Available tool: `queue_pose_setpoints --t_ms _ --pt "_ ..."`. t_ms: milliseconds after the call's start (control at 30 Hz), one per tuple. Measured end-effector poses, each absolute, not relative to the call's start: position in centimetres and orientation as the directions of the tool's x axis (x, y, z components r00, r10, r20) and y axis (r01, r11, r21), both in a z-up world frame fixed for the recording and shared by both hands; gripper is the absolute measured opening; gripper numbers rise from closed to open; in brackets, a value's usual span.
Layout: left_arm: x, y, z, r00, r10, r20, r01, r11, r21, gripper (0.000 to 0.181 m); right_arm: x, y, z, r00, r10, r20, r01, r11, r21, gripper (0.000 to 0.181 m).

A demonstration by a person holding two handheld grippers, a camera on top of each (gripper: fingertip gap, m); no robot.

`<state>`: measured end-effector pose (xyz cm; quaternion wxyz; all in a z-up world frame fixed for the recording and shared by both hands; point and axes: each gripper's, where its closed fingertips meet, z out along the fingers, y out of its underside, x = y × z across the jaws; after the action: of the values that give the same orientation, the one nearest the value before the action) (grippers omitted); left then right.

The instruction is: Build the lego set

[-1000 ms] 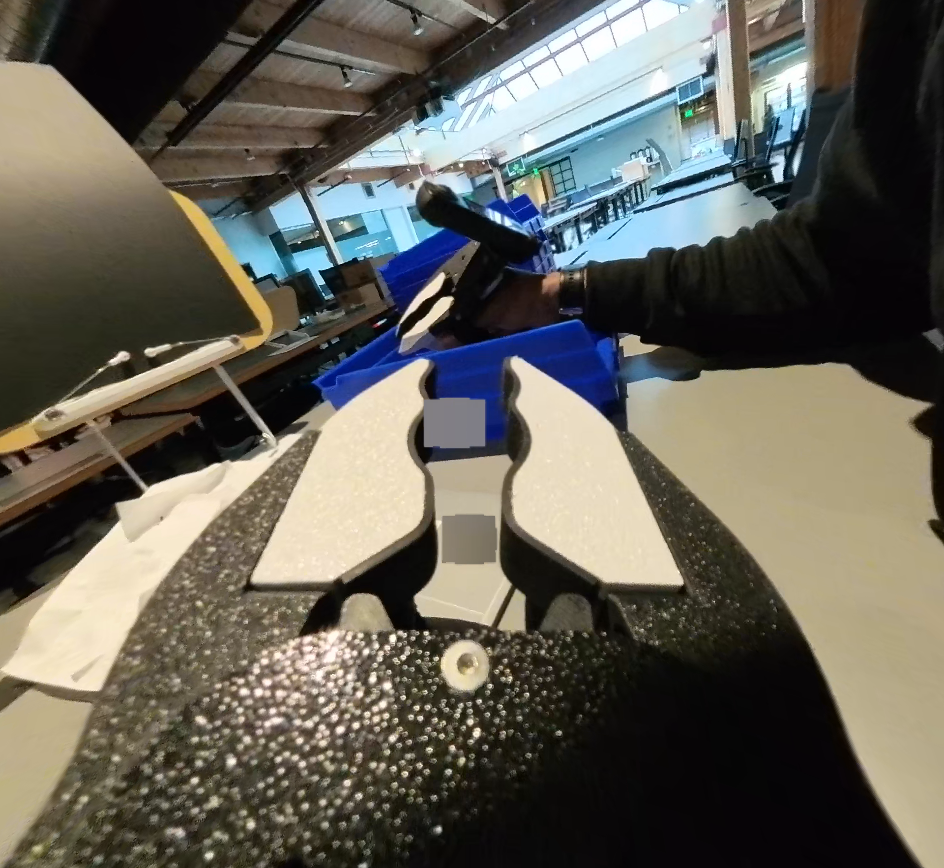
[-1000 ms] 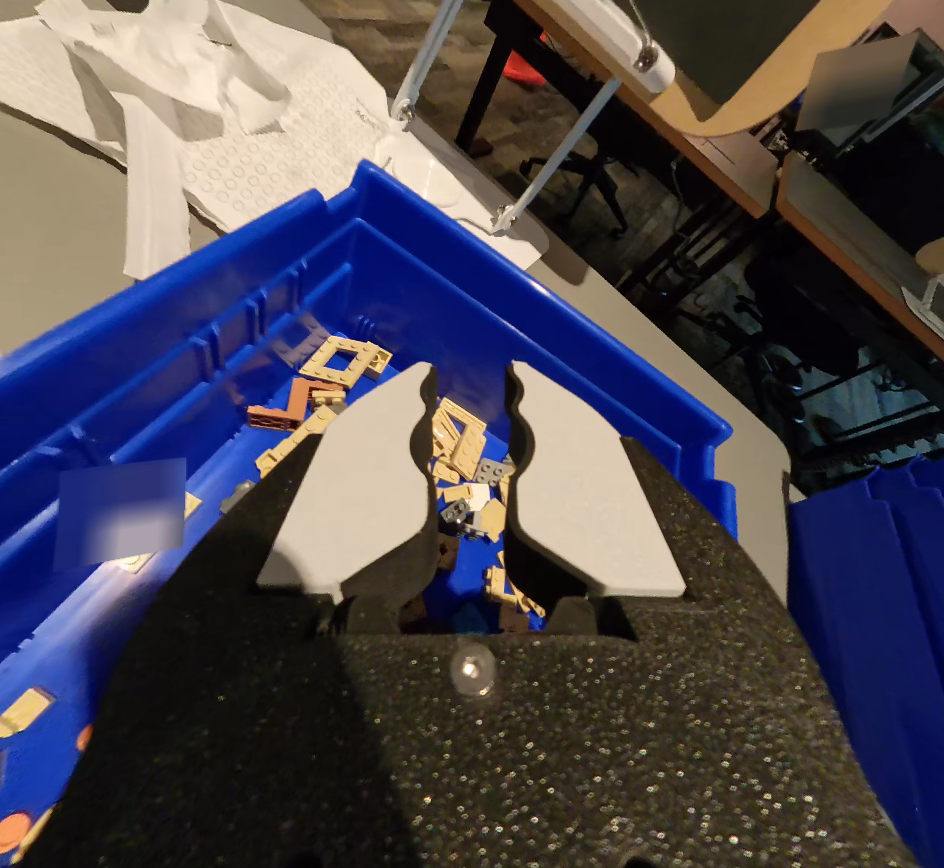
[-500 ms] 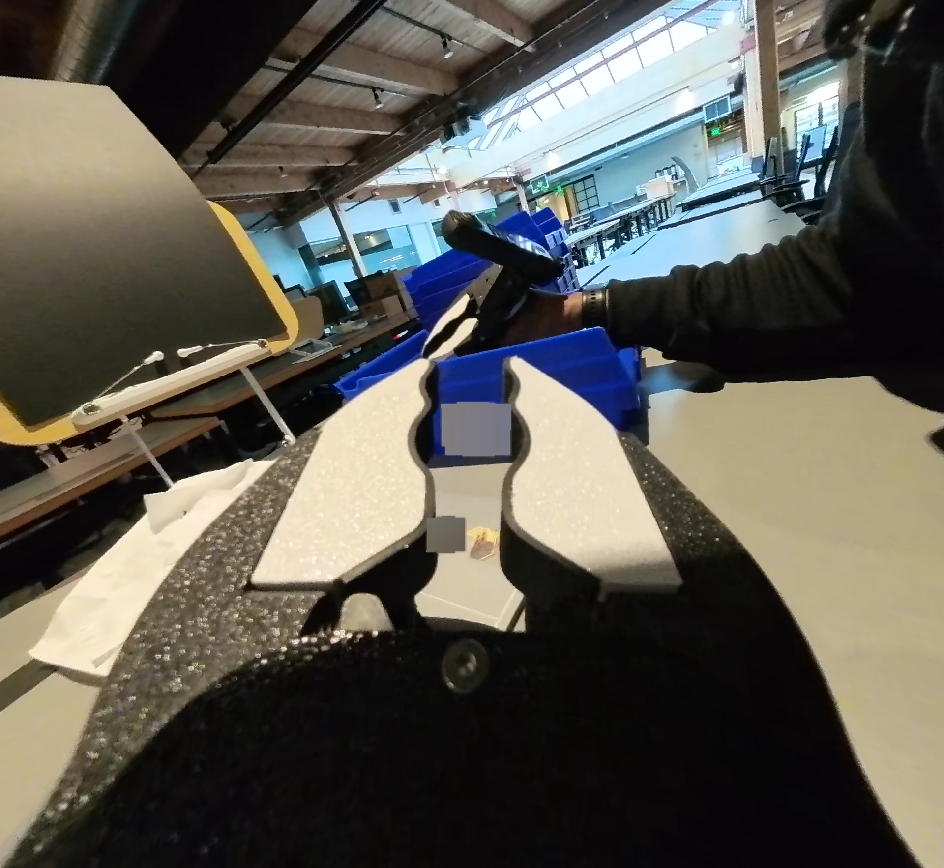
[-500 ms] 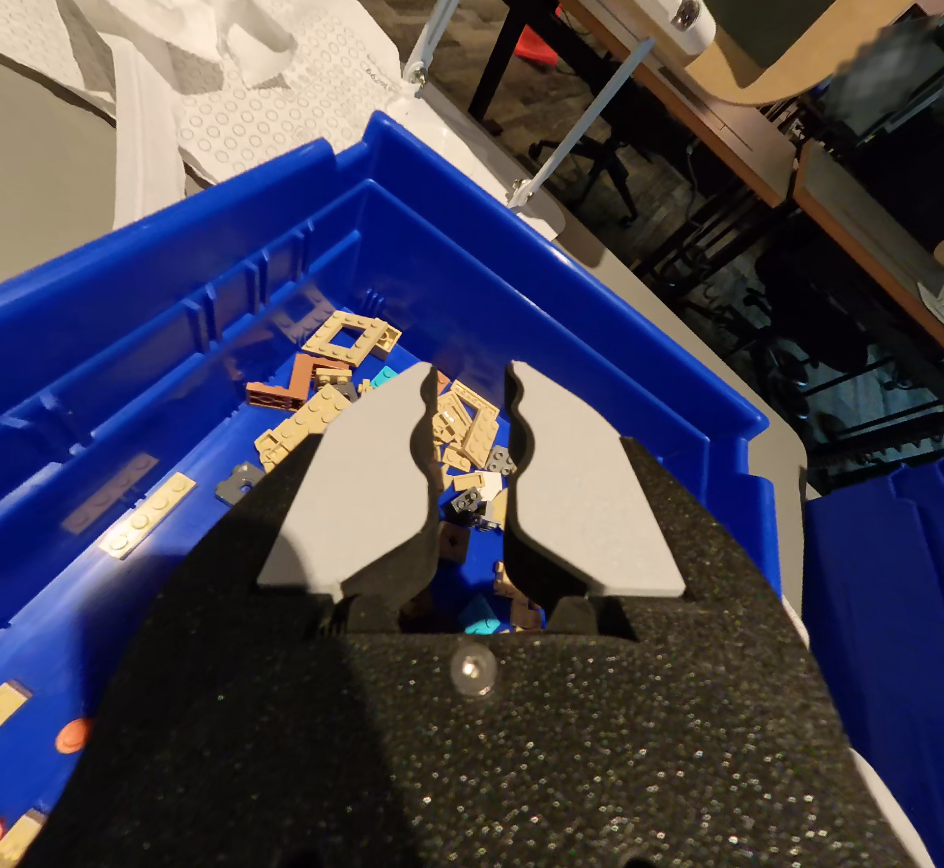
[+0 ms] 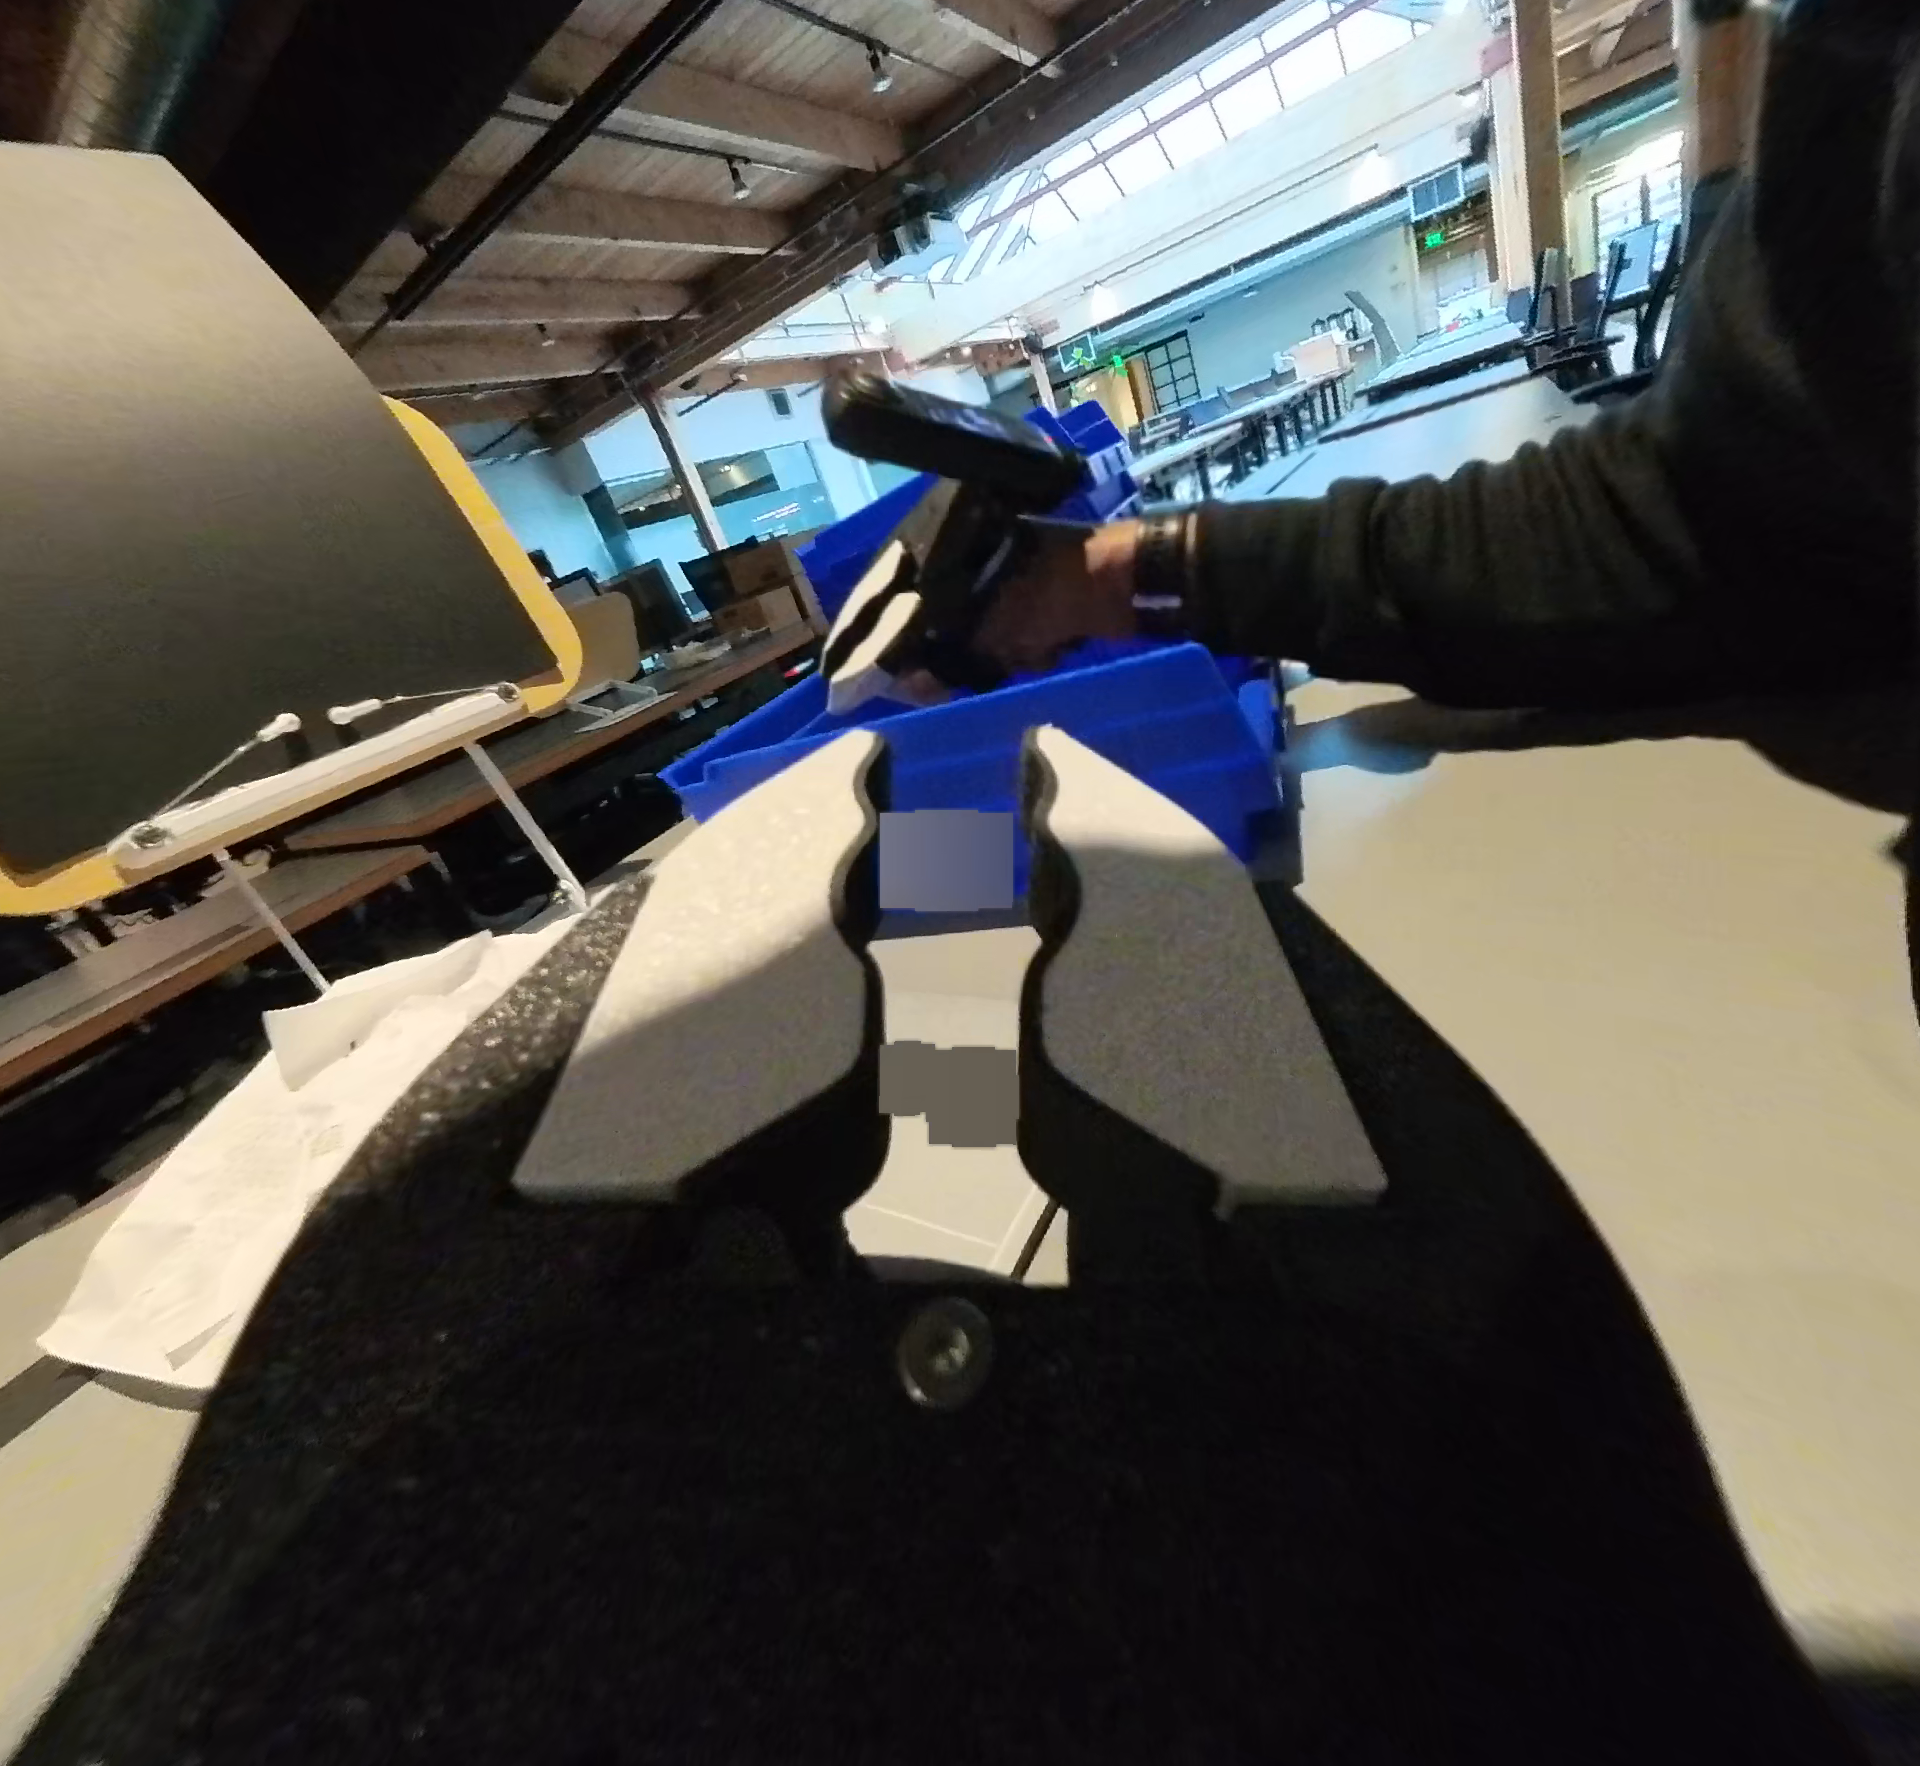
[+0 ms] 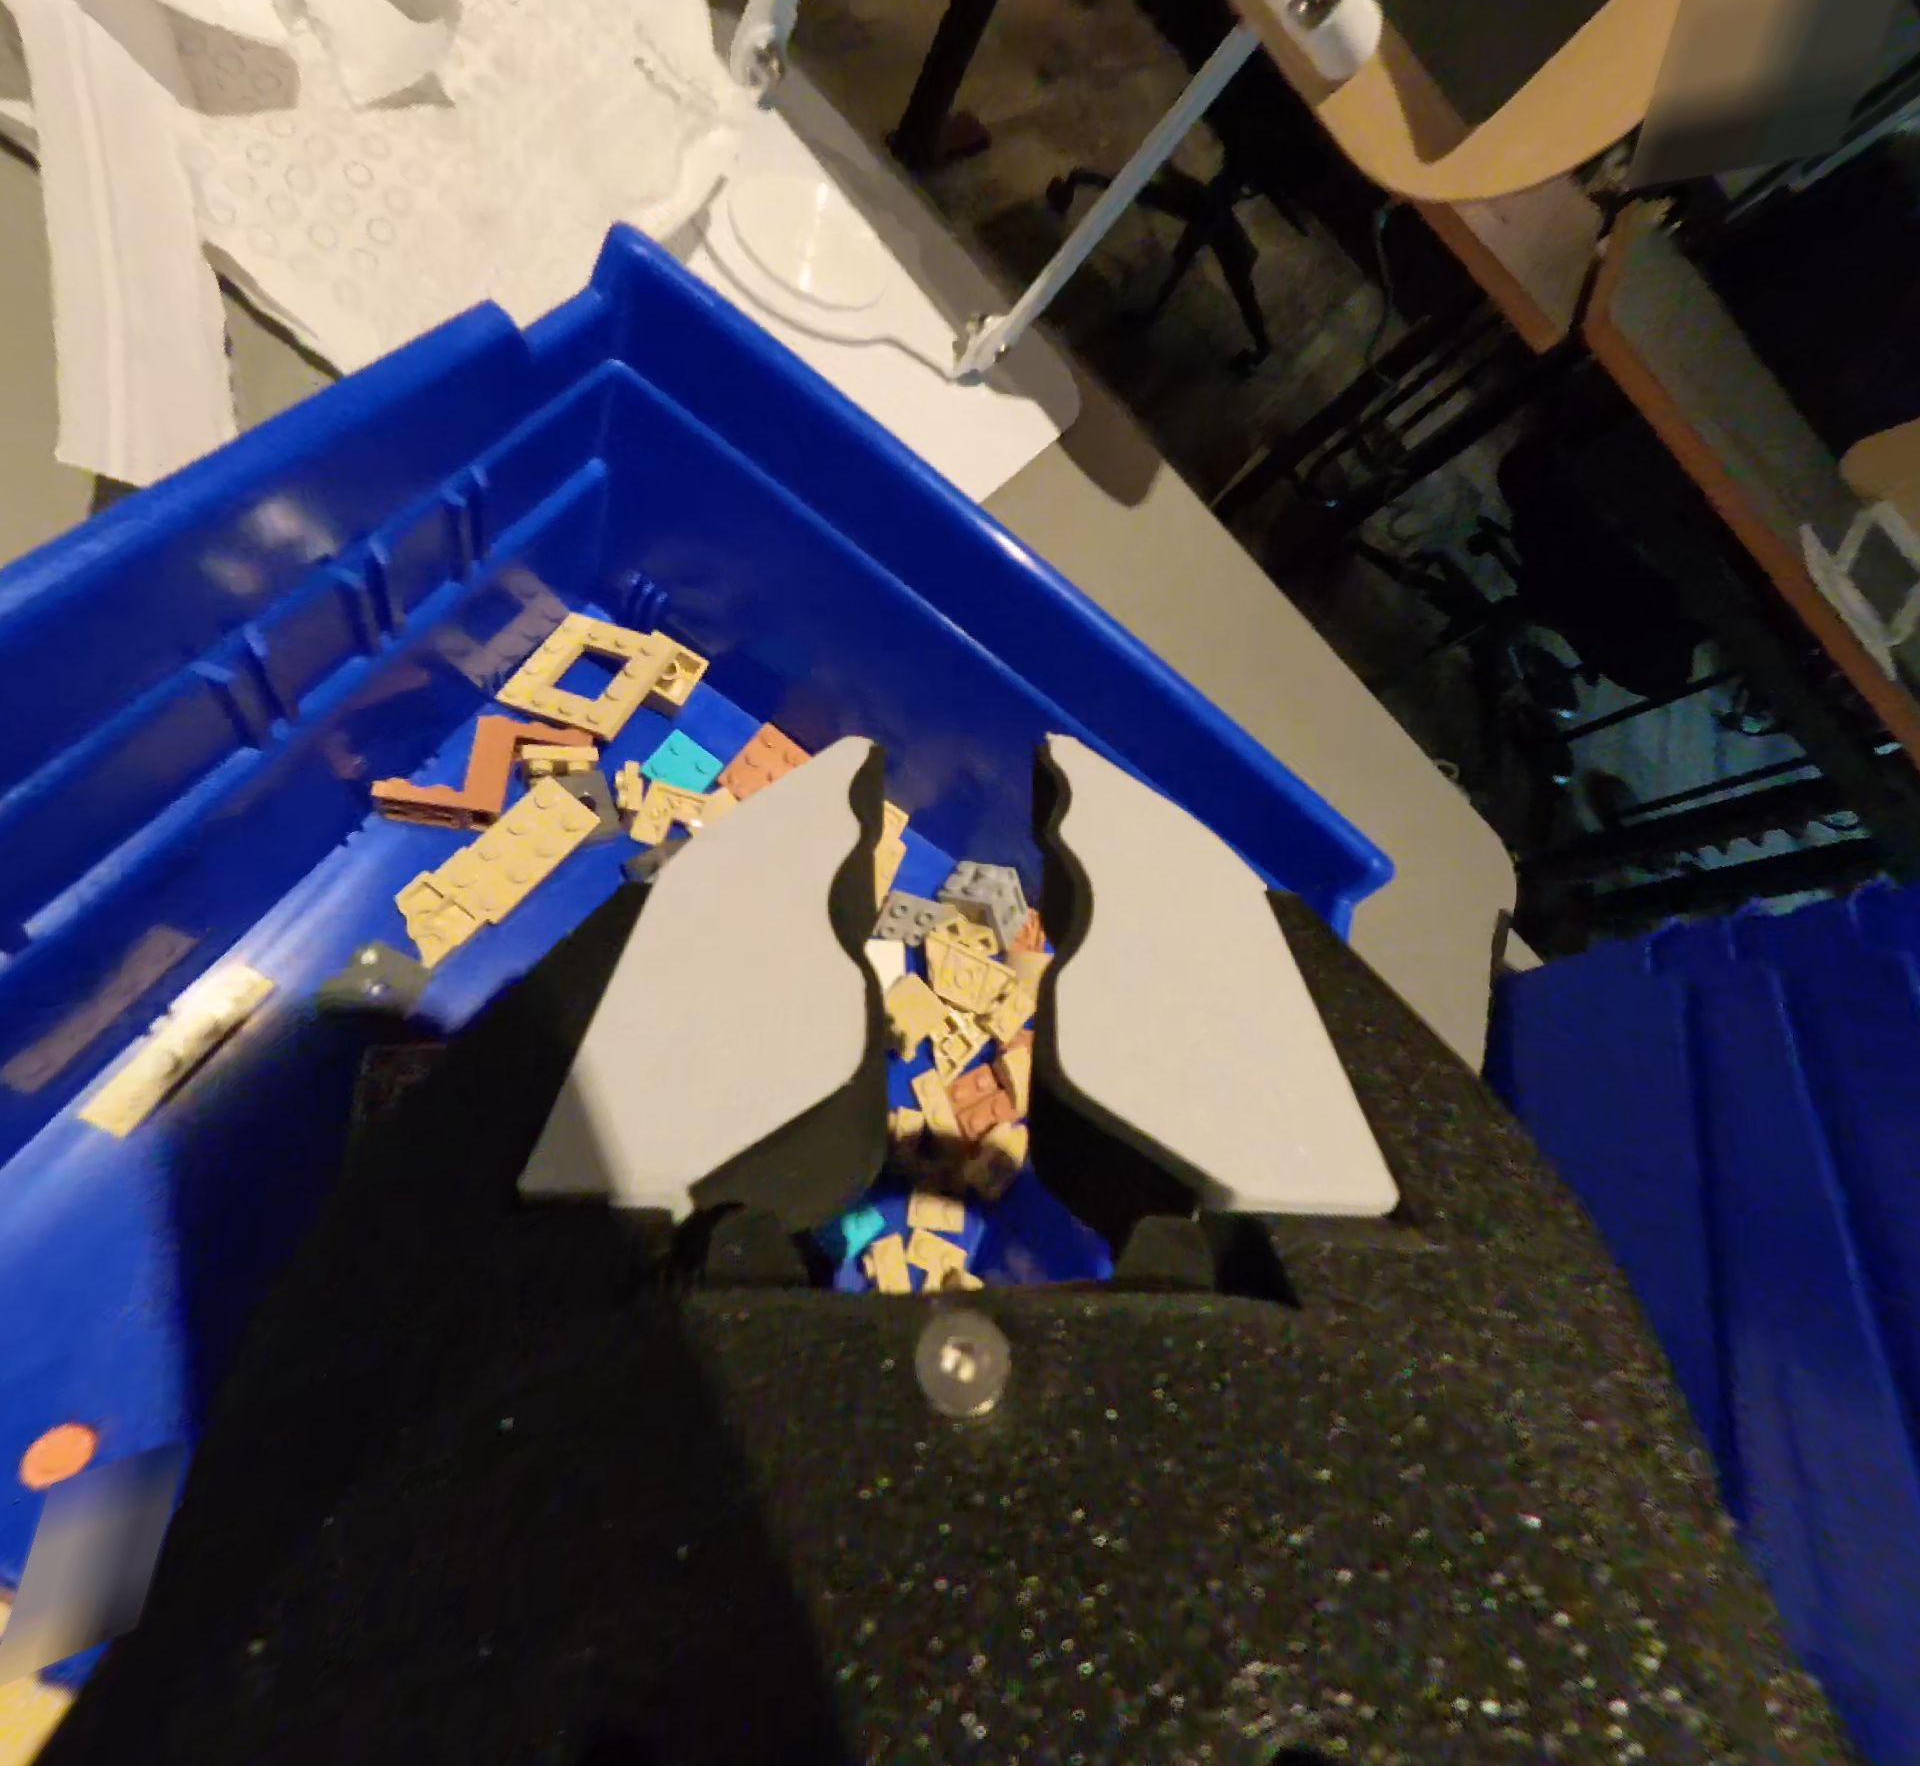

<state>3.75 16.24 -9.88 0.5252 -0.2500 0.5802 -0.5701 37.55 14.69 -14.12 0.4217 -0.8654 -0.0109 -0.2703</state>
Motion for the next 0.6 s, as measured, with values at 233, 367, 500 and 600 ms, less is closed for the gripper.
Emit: queue_pose_setpoints --t_ms 233,367,500,600 --pt "4.4 16.7 -10.3 -0.314 -0.903 -0.295 0.290 0.204 -0.935 0.023 39.2 14.1 -16.0 0.862 -0.182 0.474 0.218 -0.711 -0.668 0.028" --pt "4.4 16.8 -10.4 -0.316 -0.903 -0.291 0.285 0.202 -0.937 0.023 39.3 13.9 -18.0 0.857 -0.174 0.485 0.201 -0.754 -0.625 0.028" --pt "4.2 16.7 -10.6 -0.322 -0.896 -0.306 0.286 0.216 -0.934 0.023 39.6 13.4 -19.7 0.823 -0.121 0.556 0.232 -0.820 -0.523 0.028" --pt "4.1 16.5 -10.7 -0.321 -0.890 -0.324 0.288 0.234 -0.929 0.023 39.4 13.4 -20.6 0.811 -0.079 0.580 0.254 -0.845 -0.471 0.028"
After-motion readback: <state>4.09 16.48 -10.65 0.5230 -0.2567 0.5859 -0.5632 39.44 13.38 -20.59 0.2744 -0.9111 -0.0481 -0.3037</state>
